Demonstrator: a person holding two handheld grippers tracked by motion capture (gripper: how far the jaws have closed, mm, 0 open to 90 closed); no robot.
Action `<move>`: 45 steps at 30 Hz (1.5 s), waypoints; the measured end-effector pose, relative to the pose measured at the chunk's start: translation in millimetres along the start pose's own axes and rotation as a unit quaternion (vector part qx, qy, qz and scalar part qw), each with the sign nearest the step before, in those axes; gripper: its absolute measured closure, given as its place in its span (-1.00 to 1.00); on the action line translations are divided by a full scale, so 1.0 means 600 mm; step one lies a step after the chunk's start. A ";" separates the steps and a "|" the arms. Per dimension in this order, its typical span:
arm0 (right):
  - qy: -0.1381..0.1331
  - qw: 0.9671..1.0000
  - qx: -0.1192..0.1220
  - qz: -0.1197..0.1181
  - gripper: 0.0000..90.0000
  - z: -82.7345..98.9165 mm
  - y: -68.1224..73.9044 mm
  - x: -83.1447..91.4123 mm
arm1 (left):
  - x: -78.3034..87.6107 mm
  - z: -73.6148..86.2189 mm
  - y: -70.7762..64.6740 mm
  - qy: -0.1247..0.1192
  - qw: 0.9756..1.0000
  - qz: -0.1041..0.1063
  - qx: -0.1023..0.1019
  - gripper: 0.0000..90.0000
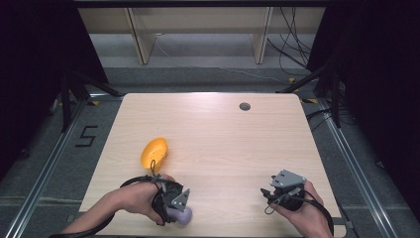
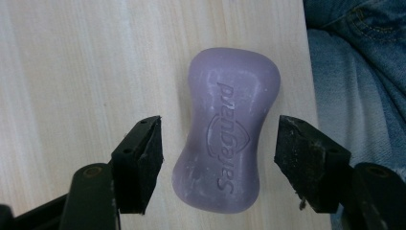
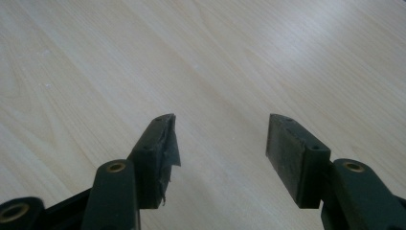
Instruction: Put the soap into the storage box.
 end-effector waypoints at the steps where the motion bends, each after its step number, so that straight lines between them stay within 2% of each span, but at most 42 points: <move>1: 0.000 1.000 -0.001 0.000 -0.02 0.000 0.000 0.000 | -0.004 -0.003 -0.005 -0.007 1.000 0.006 0.012 -0.26; 7: 0.002 1.000 0.000 -0.002 -0.02 0.001 0.000 0.000 | -0.014 0.000 -0.005 0.017 1.000 0.020 0.004 -0.20; 8: 0.002 1.000 0.000 -0.002 -0.02 0.001 0.001 0.000 | -0.013 0.002 -0.001 0.030 0.999 0.021 -0.010 -0.20; 12: 0.005 1.000 -0.004 -0.003 -0.03 0.002 0.002 0.000 | -0.019 0.003 0.002 0.040 0.999 0.025 -0.013 -0.18; 13: 0.005 1.000 -0.004 -0.004 -0.03 0.002 0.002 0.000 | -0.024 -0.001 -0.003 0.030 0.999 0.028 0.003 -0.18; 16: 0.005 1.000 0.002 -0.002 -0.04 0.002 0.000 0.000 | -0.029 0.000 -0.003 0.037 0.999 0.033 0.001 -0.17; 17: 0.005 1.000 0.002 -0.002 -0.04 0.003 0.000 0.000 | -0.028 0.005 0.000 0.052 0.998 0.034 -0.013 -0.16; 18: 0.006 1.000 0.002 -0.002 -0.04 0.003 0.000 0.000 | -0.032 0.003 -0.005 0.045 0.998 0.036 0.002 -0.14; 20: 0.006 1.000 0.002 -0.002 -0.04 0.003 0.000 0.000 | -0.035 0.004 -0.004 0.049 0.998 0.038 0.001 -0.12; 21: 0.006 1.000 0.001 -0.003 -0.04 0.003 0.001 -0.001 | -0.034 0.009 0.000 0.064 0.997 0.038 -0.014 -0.12; 23: 0.008 1.000 0.001 -0.004 -0.04 0.003 0.001 0.000 | -0.035 0.009 0.002 0.066 0.997 0.037 -0.015 -0.09; 25: 0.008 1.000 0.001 -0.003 -0.04 0.003 0.001 0.000 | -0.038 0.007 -0.002 0.057 0.998 0.041 -0.001 -0.05; 26: 0.007 1.000 0.002 -0.003 -0.04 0.003 0.001 -0.001 | -0.038 0.007 -0.001 0.058 0.997 0.040 -0.003 -0.05; 27: 0.008 1.000 0.003 -0.003 -0.04 0.003 0.001 -0.001 | -0.036 0.010 0.002 0.073 0.996 0.039 -0.017 -0.04; 31: 0.007 1.000 0.003 -0.002 -0.03 0.004 0.000 -0.002 | -0.040 0.011 0.003 0.085 0.995 0.039 -0.024 -0.02; 32: 0.007 1.000 0.002 -0.002 -0.03 0.004 0.000 -0.002 | -0.042 0.010 0.001 0.081 0.996 0.040 -0.016 0.00; 33: 0.008 1.000 0.003 -0.003 -0.03 0.004 0.000 -0.001 | -0.041 0.011 0.002 0.086 0.995 0.040 -0.023 0.00; 36: 0.009 1.000 0.002 -0.002 -0.03 0.005 0.000 -0.001 | -0.041 0.010 0.002 0.086 0.995 0.041 -0.028 0.02; 37: 0.010 1.000 0.002 -0.002 -0.03 0.005 0.000 -0.001 | -0.043 0.007 -0.002 0.075 0.996 0.044 -0.015 0.03; 40: 0.010 1.000 0.002 -0.002 -0.03 0.005 0.000 -0.001 | -0.043 0.008 -0.003 0.074 0.996 0.046 -0.011 0.04; 41: 0.010 1.000 0.002 -0.002 -0.03 0.005 0.000 -0.001 | -0.041 0.010 0.001 0.084 0.995 0.042 -0.025 0.05; 45: 0.011 1.000 0.000 -0.003 -0.03 0.006 0.000 0.000 | -0.041 0.009 0.001 0.075 0.997 0.036 -0.004 0.06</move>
Point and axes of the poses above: each handheld gripper's, and its own axes: x roughly backward along the jaws, z roughly out of its underside, y roughly to its left, the point moved 10 cm from there along -x, roughly forward along the jaws, and after that the axes turned 1 degree about -y, right-handed, at the moved point
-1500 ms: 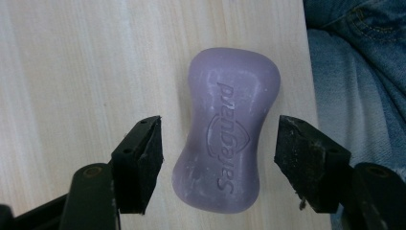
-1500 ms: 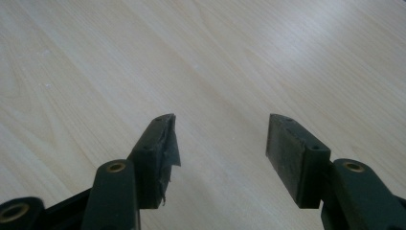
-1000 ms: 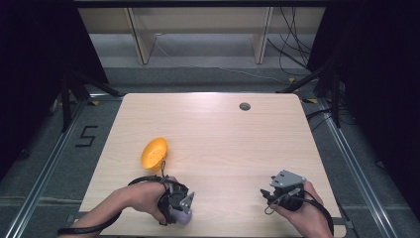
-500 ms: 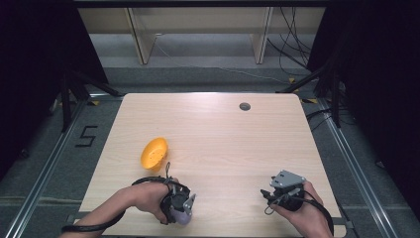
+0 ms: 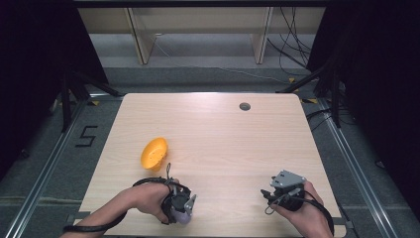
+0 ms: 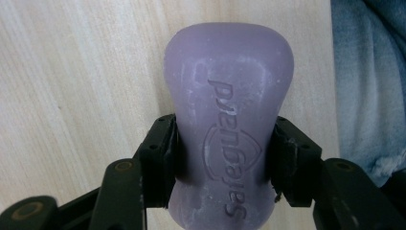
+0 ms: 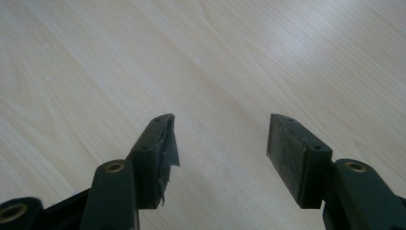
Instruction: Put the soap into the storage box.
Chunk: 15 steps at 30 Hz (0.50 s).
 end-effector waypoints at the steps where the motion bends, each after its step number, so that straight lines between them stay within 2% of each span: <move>1: 0.000 1.000 0.000 0.000 -0.03 0.000 0.000 0.000 | 0.000 0.000 -0.001 -0.006 1.000 0.003 0.009 0.06; 5: -0.002 1.000 0.003 0.000 -0.04 -0.001 0.000 0.000 | 0.000 0.001 0.000 -0.017 1.000 -0.004 0.021 0.07; 9: -0.003 1.000 -0.004 0.001 -0.04 -0.001 0.001 0.000 | 0.001 0.001 -0.002 -0.027 0.999 -0.003 0.034 0.07; 12: -0.004 1.000 0.002 0.001 -0.04 -0.002 -0.001 0.000 | 0.002 0.000 -0.003 -0.032 0.998 -0.002 0.044 0.07; 13: -0.003 1.000 -0.005 0.001 -0.04 -0.001 0.001 0.000 | 0.003 0.000 -0.004 -0.034 0.998 0.000 0.048 0.07; 15: -0.005 1.000 -0.005 0.002 -0.04 -0.002 0.001 0.000 | 0.005 -0.001 -0.003 -0.046 0.997 0.001 0.054 0.07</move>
Point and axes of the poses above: each handheld gripper's, and its own axes: x roughly backward along the jaws, z roughly out of its underside, y roughly to its left, the point moved 10 cm from there along -x, roughly forward along the jaws, and after that the axes turned 1 degree about -y, right-handed, at the moved point
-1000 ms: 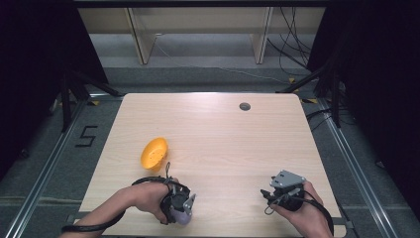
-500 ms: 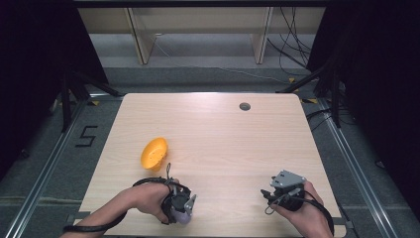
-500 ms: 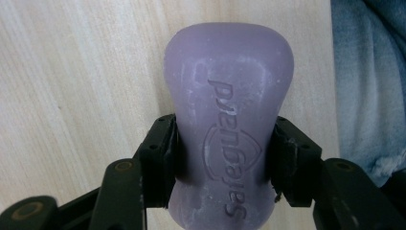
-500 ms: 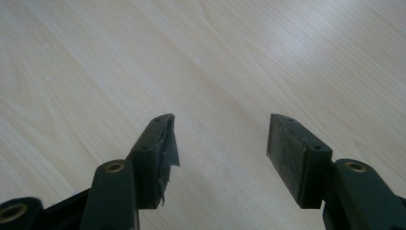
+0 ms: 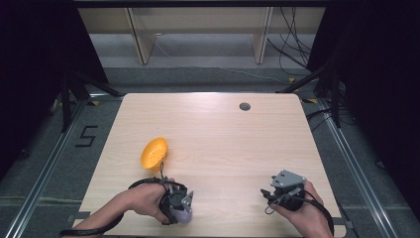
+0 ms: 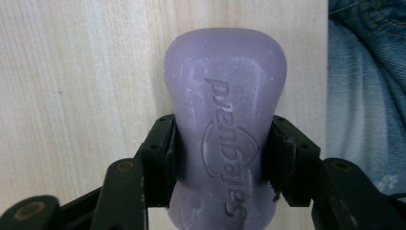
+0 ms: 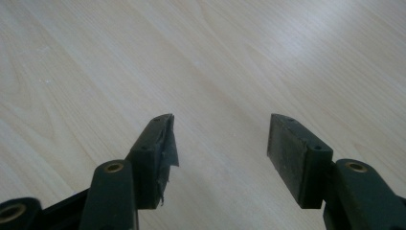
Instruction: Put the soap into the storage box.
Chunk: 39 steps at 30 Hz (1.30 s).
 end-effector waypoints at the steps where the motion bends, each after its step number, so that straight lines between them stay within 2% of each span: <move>1: -0.002 1.000 -0.001 0.001 -0.04 0.000 0.000 0.000 | -0.001 -0.001 -0.002 -0.010 1.000 0.002 0.011 0.07; 2: -0.003 1.000 0.005 0.001 -0.04 -0.001 -0.002 0.000 | 0.001 0.002 0.001 -0.003 1.000 0.001 0.003 0.08; 7: -0.004 1.000 0.005 0.002 -0.05 -0.001 -0.002 0.000 | 0.004 0.006 0.000 -0.016 1.000 -0.004 0.018 0.08; 11: -0.003 1.000 0.002 0.003 -0.05 -0.002 -0.002 0.001 | 0.008 0.007 0.001 -0.022 0.999 -0.016 0.023 0.08; 16: -0.002 1.000 0.001 0.003 -0.05 -0.001 -0.002 0.002 | 0.017 0.002 0.004 -0.047 0.998 -0.024 0.045 0.08; 19: -0.005 1.000 0.004 0.003 -0.05 -0.002 -0.004 0.001 | 0.026 0.000 0.009 -0.072 0.994 -0.033 0.071 0.08; 20: -0.006 1.000 0.003 0.004 -0.05 -0.002 -0.004 0.001 | 0.027 0.000 0.011 -0.081 0.992 -0.038 0.083 0.08; 22: -0.005 1.000 0.002 0.003 -0.05 -0.002 -0.003 0.001 | 0.029 0.005 0.013 -0.080 0.992 -0.041 0.091 0.08; 23: -0.004 1.000 0.000 0.003 -0.05 -0.002 -0.003 0.002 | 0.029 0.006 0.015 -0.086 0.990 -0.043 0.105 0.08; 24: -0.002 1.000 0.000 0.001 -0.05 -0.001 -0.002 0.002 | 0.030 0.008 0.014 -0.086 0.989 -0.039 0.112 0.08; 27: -0.004 1.000 -0.006 0.004 -0.05 -0.001 0.000 0.002 | 0.035 0.008 0.017 -0.108 0.983 -0.038 0.142 0.08; 28: -0.004 1.000 -0.005 0.003 -0.05 -0.001 -0.001 0.002 | 0.038 0.005 0.018 -0.124 0.979 -0.042 0.159 0.08; 29: -0.005 1.000 -0.004 0.003 -0.05 -0.002 -0.001 0.002 | 0.043 0.001 0.021 -0.144 0.972 -0.046 0.182 0.08; 30: -0.006 1.000 -0.003 0.003 -0.05 -0.002 -0.002 0.002 | 0.047 0.004 0.023 -0.139 0.973 -0.046 0.180 0.08; 31: -0.010 1.000 0.008 0.005 -0.05 -0.004 -0.005 0.001 | 0.052 0.002 0.026 -0.153 0.966 -0.054 0.203 0.08; 33: -0.012 1.000 0.011 0.000 -0.05 -0.004 -0.005 0.000 | 0.058 0.000 0.028 -0.172 0.951 -0.057 0.252 0.08; 34: -0.011 1.000 0.002 0.000 -0.05 -0.003 -0.002 0.000 | 0.061 0.000 0.032 -0.179 0.942 -0.064 0.275 0.08; 36: -0.006 1.000 0.000 0.003 -0.06 -0.002 -0.003 0.002 | 0.065 0.006 0.036 -0.180 0.931 -0.076 0.308 0.08; 38: -0.006 1.000 0.001 0.003 -0.06 -0.002 -0.003 0.003 | 0.070 0.014 0.045 -0.188 0.911 -0.093 0.356 0.08; 39: -0.006 1.000 0.001 0.003 -0.06 -0.002 -0.003 0.003 | 0.072 0.019 0.049 -0.183 0.908 -0.107 0.362 0.08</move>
Point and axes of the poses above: each handheld gripper's, and its own axes: x roughly backward along the jaws, z roughly out of its underside, y roughly to its left, the point moved 10 cm from there along -x, roughly forward along the jaws, and after that the axes turned 1 degree about -y, right-handed, at the moved point
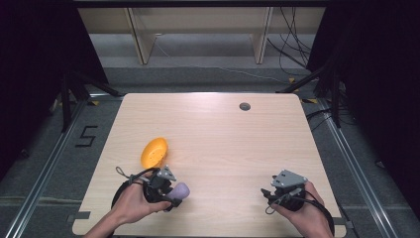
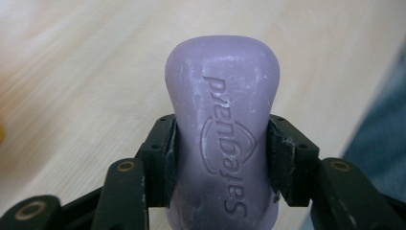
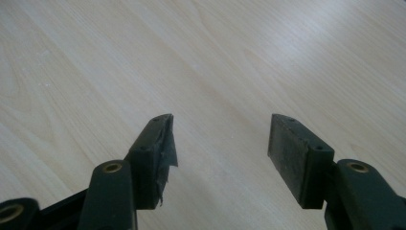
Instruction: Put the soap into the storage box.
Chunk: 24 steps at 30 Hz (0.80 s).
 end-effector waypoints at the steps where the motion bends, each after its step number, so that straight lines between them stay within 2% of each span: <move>1: 0.000 1.000 -0.001 -0.001 -0.06 0.000 0.001 0.000 | 0.000 -0.001 0.006 -0.003 1.000 -0.017 0.008 0.08; 2: 0.000 1.000 -0.001 -0.001 -0.06 0.000 0.001 0.000 | 0.001 -0.002 0.008 -0.010 0.999 -0.024 0.028 0.08; 3: 0.000 1.000 -0.001 -0.001 -0.06 0.000 0.001 0.000 | 0.003 -0.002 0.011 -0.011 0.999 -0.025 0.035 0.08; 4: 0.000 1.000 -0.001 -0.001 -0.06 -0.001 0.001 0.000 | 0.004 -0.003 0.013 -0.013 0.998 -0.027 0.055 0.08; 6: -0.001 1.000 -0.003 -0.001 -0.06 -0.001 0.002 0.001 | 0.005 -0.004 0.016 -0.015 0.998 -0.029 0.063 0.08; 7: -0.001 1.000 -0.002 0.001 -0.06 -0.001 0.001 0.001 | 0.006 -0.003 0.018 -0.013 0.997 -0.035 0.073 0.08; 8: -0.001 1.000 0.000 -0.001 -0.06 -0.001 0.001 0.001 | 0.008 -0.002 0.020 -0.009 0.997 -0.035 0.070 0.08; 10: -0.001 1.000 -0.002 -0.001 -0.06 -0.001 0.001 0.001 | 0.007 -0.005 0.024 -0.018 0.995 -0.042 0.085 0.08; 13: -0.003 1.000 0.000 0.001 -0.06 -0.002 0.000 0.002 | 0.013 -0.003 0.030 -0.012 0.994 -0.048 0.094 0.08; 14: -0.004 1.000 -0.001 0.002 -0.06 -0.003 0.000 0.002 | 0.015 -0.004 0.031 -0.015 0.993 -0.050 0.102 0.08; 17: -0.003 1.000 -0.004 0.001 -0.06 -0.003 0.000 0.002 | 0.021 -0.005 0.037 -0.020 0.992 -0.058 0.108 0.08; 19: -0.002 1.000 -0.005 0.000 -0.06 -0.002 0.000 0.003 | 0.026 -0.005 0.041 -0.022 0.990 -0.066 0.121 0.08; 24: -0.001 1.000 -0.006 0.000 -0.06 -0.002 0.001 0.003 | 0.035 -0.001 0.051 -0.025 0.988 -0.078 0.130 0.08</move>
Point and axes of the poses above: each handheld gripper's, and its own axes: x roughly backward along the jaws, z roughly out of its underside, y roughly to its left, the point moved 10 cm from there along -x, roughly forward along the jaws, and after that the axes turned 1 degree about -y, right-handed, at the moved point
